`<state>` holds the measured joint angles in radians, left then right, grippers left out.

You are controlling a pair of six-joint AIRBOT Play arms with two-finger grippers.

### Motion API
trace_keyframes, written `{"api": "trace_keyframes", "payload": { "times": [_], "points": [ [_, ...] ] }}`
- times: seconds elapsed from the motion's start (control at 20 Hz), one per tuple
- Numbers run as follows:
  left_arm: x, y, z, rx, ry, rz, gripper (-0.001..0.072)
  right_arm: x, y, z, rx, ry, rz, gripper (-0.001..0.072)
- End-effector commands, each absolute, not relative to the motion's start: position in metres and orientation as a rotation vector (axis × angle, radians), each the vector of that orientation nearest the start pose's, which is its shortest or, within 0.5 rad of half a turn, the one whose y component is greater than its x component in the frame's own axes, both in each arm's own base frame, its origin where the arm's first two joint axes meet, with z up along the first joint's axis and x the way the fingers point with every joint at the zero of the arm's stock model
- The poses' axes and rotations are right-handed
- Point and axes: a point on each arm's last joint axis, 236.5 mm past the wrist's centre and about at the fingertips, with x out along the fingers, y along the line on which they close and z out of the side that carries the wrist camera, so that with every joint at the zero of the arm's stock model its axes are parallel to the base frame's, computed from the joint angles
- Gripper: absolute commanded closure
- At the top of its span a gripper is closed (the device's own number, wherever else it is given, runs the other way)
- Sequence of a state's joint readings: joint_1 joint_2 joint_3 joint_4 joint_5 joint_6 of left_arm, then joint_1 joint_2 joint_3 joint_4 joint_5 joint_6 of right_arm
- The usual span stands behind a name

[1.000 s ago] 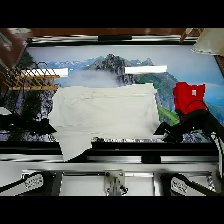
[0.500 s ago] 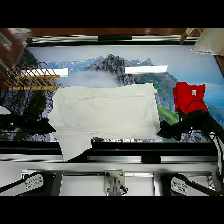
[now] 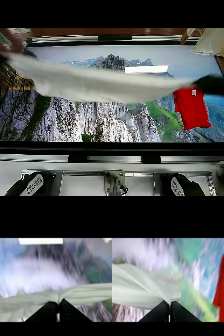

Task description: Fold the shirts.

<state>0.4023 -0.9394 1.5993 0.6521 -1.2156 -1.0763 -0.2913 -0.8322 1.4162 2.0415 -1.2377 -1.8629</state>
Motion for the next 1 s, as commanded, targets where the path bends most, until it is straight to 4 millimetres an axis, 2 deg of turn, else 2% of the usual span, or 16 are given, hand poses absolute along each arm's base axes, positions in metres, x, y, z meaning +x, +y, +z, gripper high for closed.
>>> {"api": "trace_keyframes", "payload": {
  "times": [0.0,0.05,0.1,0.2,0.25,0.3,0.4,0.5,0.55,0.6,0.75,0.85,0.95],
  "points": [
    [0.21,-0.09,0.587,0.051,-0.308,-0.394,0.0669,0.23,0.016,0.504,-0.145,-0.032,0.056,0.0646],
    [0.178,-0.099,0.605,0.054,-0.368,-0.374,0.0669,0.2,0.018,0.529,-0.165,-0.107,0.023,0.0646],
    [0.149,-0.104,0.615,0.069,-0.411,-0.339,0.0669,0.177,0.02,0.543,-0.17,-0.151,-0.001,0.0646],
    [0.115,-0.099,0.615,0.122,-0.44,-0.223,0.0669,0.144,0.02,0.551,-0.183,-0.183,-0.043,0.0646],
    [0.107,-0.092,0.609,0.142,-0.419,-0.162,0.0669,0.137,0.019,0.548,-0.192,-0.175,-0.059,0.0646],
    [0.105,-0.084,0.596,0.163,-0.369,-0.113,0.0669,0.134,0.016,0.543,-0.198,-0.154,-0.072,0.0646],
    [0.115,-0.073,0.561,0.179,-0.212,-0.068,0.0669,0.137,0.009,0.531,-0.204,-0.099,-0.097,0.0646],
    [0.127,-0.068,0.53,0.175,-0.077,-0.073,0.067,0.15,0.004,0.518,-0.198,-0.034,-0.095,0.0646],
    [0.135,-0.065,0.518,0.164,-0.03,-0.079,0.067,0.16,0.003,0.504,-0.19,0.031,-0.082,0.0646],
    [0.146,-0.06,0.501,0.147,0.036,-0.086,0.067,0.172,0.002,0.481,-0.177,0.136,-0.061,0.0646],
    [0.186,-0.045,0.42,0.108,0.332,-0.142,0.067,0.211,-0.009,0.372,-0.018,0.608,-0.012,0.0646],
    [0.22,-0.029,0.357,0.027,0.522,-0.175,0.0672,0.236,-0.016,0.29,0.081,0.898,0.012,0.0646],
    [0.261,-0.014,0.286,-0.093,0.694,-0.206,0.0671,0.266,-0.023,0.209,0.156,1.086,0.029,0.0646]
  ]
}}
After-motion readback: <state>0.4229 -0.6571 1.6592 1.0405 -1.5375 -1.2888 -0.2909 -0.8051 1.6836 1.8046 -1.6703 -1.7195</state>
